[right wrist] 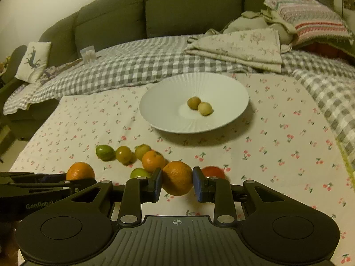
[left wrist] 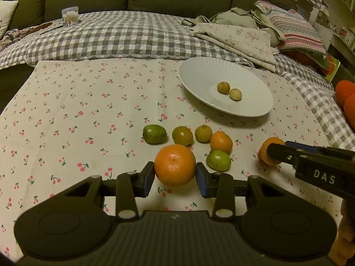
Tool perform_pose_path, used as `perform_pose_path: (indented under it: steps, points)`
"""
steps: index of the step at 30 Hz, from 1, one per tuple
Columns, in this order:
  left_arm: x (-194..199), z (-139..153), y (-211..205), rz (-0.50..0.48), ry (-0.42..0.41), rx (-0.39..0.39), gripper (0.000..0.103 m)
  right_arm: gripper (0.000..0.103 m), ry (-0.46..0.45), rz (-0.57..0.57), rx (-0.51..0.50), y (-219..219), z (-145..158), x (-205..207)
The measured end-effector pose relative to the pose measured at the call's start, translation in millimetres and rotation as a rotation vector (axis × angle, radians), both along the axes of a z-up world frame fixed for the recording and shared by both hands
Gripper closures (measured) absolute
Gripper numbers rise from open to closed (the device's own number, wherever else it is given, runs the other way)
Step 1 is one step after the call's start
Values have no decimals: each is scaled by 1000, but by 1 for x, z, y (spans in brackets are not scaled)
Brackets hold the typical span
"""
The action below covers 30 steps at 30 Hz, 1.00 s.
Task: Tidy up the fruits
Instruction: 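Carry both held mandarins over the white bowl with both tools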
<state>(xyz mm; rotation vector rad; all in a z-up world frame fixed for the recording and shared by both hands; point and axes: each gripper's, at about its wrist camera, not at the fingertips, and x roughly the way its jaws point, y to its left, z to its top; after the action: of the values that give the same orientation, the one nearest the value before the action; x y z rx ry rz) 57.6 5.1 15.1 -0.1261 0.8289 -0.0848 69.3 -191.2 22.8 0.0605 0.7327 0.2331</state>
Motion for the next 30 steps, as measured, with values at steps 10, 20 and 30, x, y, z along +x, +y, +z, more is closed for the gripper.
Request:
perform_pose_path:
  steps: [10, 20, 30]
  points:
    - [7, 6, 2, 11, -23, -1, 65, 74, -47, 8, -23, 0, 11, -4]
    - [23, 19, -13, -7, -86, 34, 65, 74, -80, -11, -25, -4, 19, -1]
    - [51, 26, -22, -46, -109, 48, 65, 74, -97, -35, -12, -13, 24, 11]
